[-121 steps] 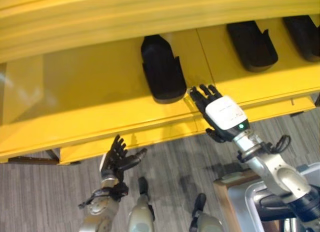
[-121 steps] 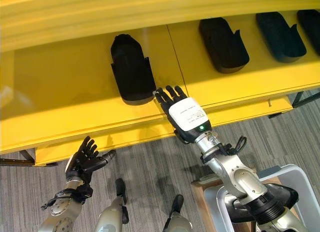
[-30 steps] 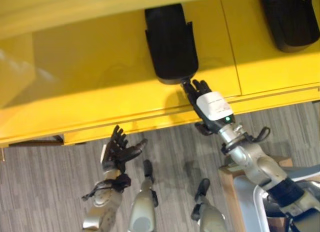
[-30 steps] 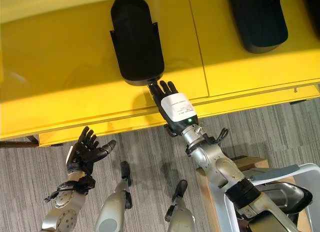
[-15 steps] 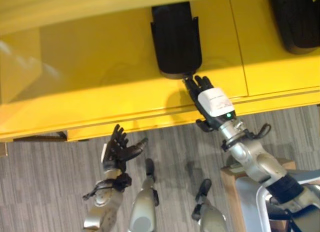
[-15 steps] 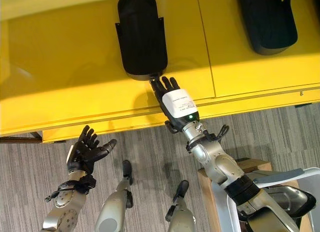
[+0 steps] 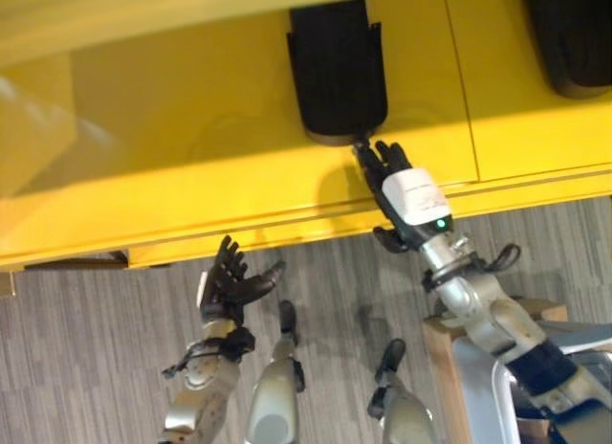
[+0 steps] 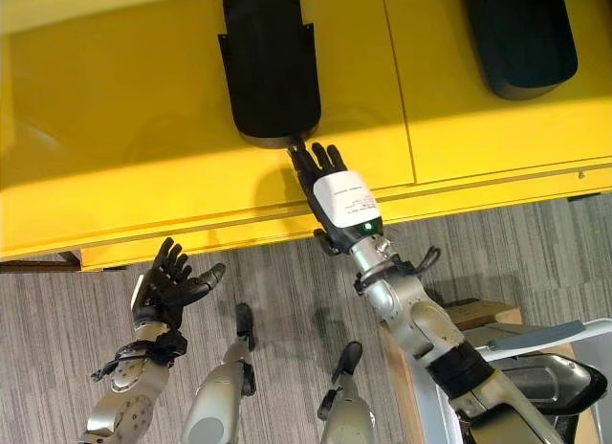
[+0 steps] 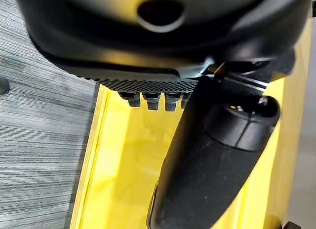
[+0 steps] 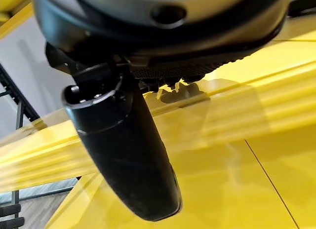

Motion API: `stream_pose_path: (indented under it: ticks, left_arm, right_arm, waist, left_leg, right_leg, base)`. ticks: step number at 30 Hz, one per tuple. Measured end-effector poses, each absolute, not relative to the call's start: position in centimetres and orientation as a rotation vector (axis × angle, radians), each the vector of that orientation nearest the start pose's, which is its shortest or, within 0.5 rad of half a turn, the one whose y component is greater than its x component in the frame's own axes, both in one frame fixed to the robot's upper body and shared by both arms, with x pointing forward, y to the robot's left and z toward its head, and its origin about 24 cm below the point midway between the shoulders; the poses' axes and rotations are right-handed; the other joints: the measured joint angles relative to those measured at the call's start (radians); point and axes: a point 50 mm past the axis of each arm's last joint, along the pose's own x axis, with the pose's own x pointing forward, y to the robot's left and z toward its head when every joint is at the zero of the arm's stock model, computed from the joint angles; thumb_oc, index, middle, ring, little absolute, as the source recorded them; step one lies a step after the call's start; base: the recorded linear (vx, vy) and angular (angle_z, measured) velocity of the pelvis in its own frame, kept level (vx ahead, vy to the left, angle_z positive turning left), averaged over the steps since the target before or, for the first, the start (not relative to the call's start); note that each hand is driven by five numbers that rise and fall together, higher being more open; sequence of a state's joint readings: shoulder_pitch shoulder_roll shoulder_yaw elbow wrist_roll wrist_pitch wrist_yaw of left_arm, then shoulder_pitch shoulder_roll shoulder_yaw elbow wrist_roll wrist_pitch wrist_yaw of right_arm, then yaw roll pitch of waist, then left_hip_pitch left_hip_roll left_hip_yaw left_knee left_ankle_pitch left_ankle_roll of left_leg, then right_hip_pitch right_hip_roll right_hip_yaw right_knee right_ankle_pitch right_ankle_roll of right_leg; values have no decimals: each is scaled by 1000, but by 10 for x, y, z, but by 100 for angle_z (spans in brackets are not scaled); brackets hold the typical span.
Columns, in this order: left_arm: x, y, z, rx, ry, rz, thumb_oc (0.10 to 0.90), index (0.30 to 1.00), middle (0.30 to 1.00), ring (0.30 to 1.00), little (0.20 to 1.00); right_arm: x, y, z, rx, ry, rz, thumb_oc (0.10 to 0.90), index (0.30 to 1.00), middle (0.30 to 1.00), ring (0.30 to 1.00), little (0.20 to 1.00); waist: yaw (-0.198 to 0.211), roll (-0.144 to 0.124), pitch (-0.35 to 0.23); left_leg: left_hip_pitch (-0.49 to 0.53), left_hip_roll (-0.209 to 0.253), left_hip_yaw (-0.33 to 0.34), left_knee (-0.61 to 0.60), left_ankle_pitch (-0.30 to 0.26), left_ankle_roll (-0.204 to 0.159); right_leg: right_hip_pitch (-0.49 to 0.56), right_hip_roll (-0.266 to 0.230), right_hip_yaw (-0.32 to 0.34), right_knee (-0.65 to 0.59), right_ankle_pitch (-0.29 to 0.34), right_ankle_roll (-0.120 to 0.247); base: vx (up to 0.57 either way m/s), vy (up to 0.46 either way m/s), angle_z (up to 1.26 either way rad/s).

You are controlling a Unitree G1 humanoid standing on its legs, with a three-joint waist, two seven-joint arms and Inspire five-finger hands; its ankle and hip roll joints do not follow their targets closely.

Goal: Move parts from the plastic box to the shelf.

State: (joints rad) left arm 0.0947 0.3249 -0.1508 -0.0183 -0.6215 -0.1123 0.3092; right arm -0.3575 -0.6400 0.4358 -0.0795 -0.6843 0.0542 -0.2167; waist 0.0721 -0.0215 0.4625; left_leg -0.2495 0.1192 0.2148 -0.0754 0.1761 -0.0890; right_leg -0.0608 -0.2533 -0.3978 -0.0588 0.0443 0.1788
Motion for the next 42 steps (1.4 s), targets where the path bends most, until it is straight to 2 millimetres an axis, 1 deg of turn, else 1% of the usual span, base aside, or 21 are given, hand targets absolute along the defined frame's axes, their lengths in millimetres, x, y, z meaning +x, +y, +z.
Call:
stream_pose_path:
  ticks: [2, 4, 7, 10, 13, 16, 17, 18, 21, 24, 28, 31, 33, 35, 36, 37, 38, 39, 40, 41, 42]
  left_arm:
    - [230, 197, 30, -302, 78, 224, 900, 1000, 1000, 1000, 1000]
    - [228, 200, 29, -299, 80, 236, 900, 1000, 1000, 1000, 1000]
    - [228, 200, 30, -299, 74, 230, 900, 1000, 1000, 1000, 1000]
    - [220, 206, 26, -298, 92, 254, 900, 1000, 1000, 1000, 1000]
    - [213, 207, 21, -303, 120, 263, 900, 1000, 1000, 1000, 1000]
    - [210, 205, 17, -319, 138, 264, 900, 1000, 1000, 1000, 1000]
    - [209, 203, 15, -327, 150, 268, 900, 1000, 1000, 1000, 1000]
    - [207, 203, 14, -327, 155, 264, 900, 1000, 1000, 1000, 1000]
    - [202, 204, 8, -326, 185, 258, 900, 1000, 1000, 1000, 1000]
    - [198, 204, 5, -326, 208, 259, 900, 1000, 1000, 1000, 1000]
    - [188, 204, -4, -325, 256, 242, 900, 1000, 1000, 1000, 1000]
    - [179, 207, -11, -317, 291, 245, 900, 1000, 1000, 1000, 1000]
    - [181, 207, -9, -320, 280, 219, 900, 1000, 1000, 1000, 1000]
    - [185, 205, -7, -317, 265, 209, 900, 1000, 1000, 1000, 1000]
    - [185, 207, -6, -312, 257, 217, 900, 1000, 1000, 1000, 1000]
    - [185, 212, -8, -308, 263, 235, 900, 1000, 1000, 1000, 1000]
    - [189, 211, -12, -307, 276, 231, 900, 1000, 1000, 1000, 1000]
    - [192, 208, -12, -314, 275, 227, 900, 1000, 1000, 1000, 1000]
    - [191, 207, -12, -322, 271, 231, 900, 1000, 1000, 1000, 1000]
    - [189, 208, -12, -325, 270, 240, 900, 1000, 1000, 1000, 1000]
    - [188, 209, -14, -323, 278, 244, 900, 1000, 1000, 1000, 1000]
  right_arm:
    - [286, -156, 131, -1263, -514, 105, 900, 1000, 1000, 1000, 1000]
    - [274, -166, 119, -1219, -446, 110, 900, 1000, 1000, 1000, 1000]
    - [261, -180, 114, -1178, -386, 92, 900, 1000, 1000, 1000, 1000]
    - [253, -195, 107, -1132, -311, 70, 900, 1000, 1000, 1000, 1000]
    - [249, -203, 116, -1107, -320, 30, 900, 1000, 1000, 1000, 1000]
    - [245, -211, 129, -1071, -356, -32, 900, 1000, 1000, 1000, 1000]
    - [245, -216, 141, -1039, -394, -84, 900, 1000, 1000, 1000, 1000]
    - [245, -217, 145, -1018, -412, -111, 900, 1000, 1000, 1000, 1000]
    - [245, -222, 147, -888, -415, -171, 900, 1000, 1000, 1000, 1000]
    - [243, -222, 145, -826, -406, -175, 900, 1000, 1000, 1000, 1000]
    - [234, -220, 123, -579, -323, -161, 900, 1000, 1000, 1000, 1000]
    - [222, -221, 99, -429, -205, -139, 900, 1000, 1000, 1000, 1000]
    - [208, -223, 81, -352, -114, -141, 900, 1000, 1000, 1000, 1000]
    - [198, -220, 67, -244, -58, -158, 900, 1000, 1000, 1000, 1000]
    - [202, -216, 68, -196, -67, -146, 900, 1000, 1000, 1000, 1000]
    - [209, -211, 70, -175, -82, -120, 900, 1000, 1000, 1000, 1000]
    - [207, -216, 70, -181, -77, -133, 900, 1000, 1000, 1000, 1000]
    - [204, -219, 67, -184, -61, -146, 900, 1000, 1000, 1000, 1000]
    - [207, -220, 65, -175, -56, -157, 900, 1000, 1000, 1000, 1000]
    - [216, -220, 60, -158, -37, -146, 900, 1000, 1000, 1000, 1000]
    - [213, -219, 57, -158, -25, -144, 900, 1000, 1000, 1000, 1000]
  waist:
    - [3, -4, 2]
    - [-12, -17, 8]
    - [-17, -22, 8]
    - [-29, -34, 8]
    - [-68, -34, 7]
    - [-76, -34, 5]
    - [-91, -31, 1]
    - [-96, -30, -7]
    - [-99, -27, -46]
    - [-123, -15, -92]
    - [-131, -3, -153]
    - [-175, -2, -181]
    - [-226, -2, -218]
    - [-297, -1, -233]
    - [-295, 0, -233]
    - [-270, 2, -232]
    - [-292, -3, -235]
    - [-319, -3, -236]
    - [-305, 12, -237]
    - [-250, 24, -238]
    - [-254, 22, -240]
  left_leg:
    - [14, -1, 1, 0, -2, 3]
    - [48, -4, 4, 0, -5, 8]
    - [62, -7, 5, 0, -5, 8]
    - [97, -7, 28, 0, -6, 8]
    - [123, -5, 46, -1, -6, 8]
    - [154, -6, 59, -1, -7, 10]
    - [165, -5, 61, -2, -10, 11]
    - [165, -4, 67, -1, -10, 12]
    - [182, -8, 87, -3, -12, 15]
    - [184, -10, 89, -4, -14, 16]
    - [220, -12, 130, -4, -29, 13]
    - [249, -18, 177, -5, -44, 13]
    - [253, -18, 215, -5, -53, 11]
    - [278, -25, 271, -5, -70, 11]
    - [293, -28, 322, -6, -104, 9]
    - [296, -36, 323, -10, -120, 17]
    - [316, -48, 344, -8, -148, 11]
    - [332, -55, 350, -8, -152, 11]
    - [341, -30, 420, -4, -146, 17]
    - [352, 6, 508, 21, -142, 3]
    - [354, 8, 501, 22, -143, -1]
  right_leg:
    - [7, -4, 1, 13, 0, 0]
    - [33, -8, 0, 21, 0, 0]
    - [49, -10, 1, 14, -1, 1]
    - [75, -13, 15, 0, 0, 2]
    - [93, -11, 36, -15, 13, 12]
    - [115, -14, 54, -18, 18, 12]
    - [123, -12, 61, -21, 22, 12]
    - [119, -12, 66, -22, 26, 12]
    - [122, -17, 89, -26, 35, 12]
    - [120, -20, 89, -26, 36, 13]
    - [122, -26, 135, -26, 37, 15]
    - [108, -35, 189, -18, 42, 19]
    - [82, -37, 231, -19, 52, 23]
    - [41, -40, 307, 6, 60, 28]
    - [-21, -32, 354, 45, 79, 35]
    - [-77, -18, 357, 61, 126, 22]
    - [-74, -30, 319, 37, 119, 20]
    - [-51, -42, 277, -4, 110, 25]
    - [-73, -63, 135, 1, 58, 1]
    - [-123, -133, -93, 114, 41, -42]
    - [-100, -155, -117, 124, 53, -47]
  base:
    - [5, 2, -3]
    - [0, 0, 0]
    - [14, 3, -4]
    - [37, 1, -18]
    - [53, -3, -17]
    - [52, 8, -16]
    - [64, 12, -11]
    - [77, 14, -11]
    - [31, 11, -19]
    - [54, 30, -4]
    - [43, 62, -30]
    - [36, 73, -48]
    - [58, 125, -61]
    - [39, 161, -102]
    - [32, 109, -210]
    - [-50, -12, -223]
    - [28, 6, -161]
    - [-42, -70, -90]
    - [1, -101, -177]
    - [31, -149, -176]
    - [63, -157, -115]
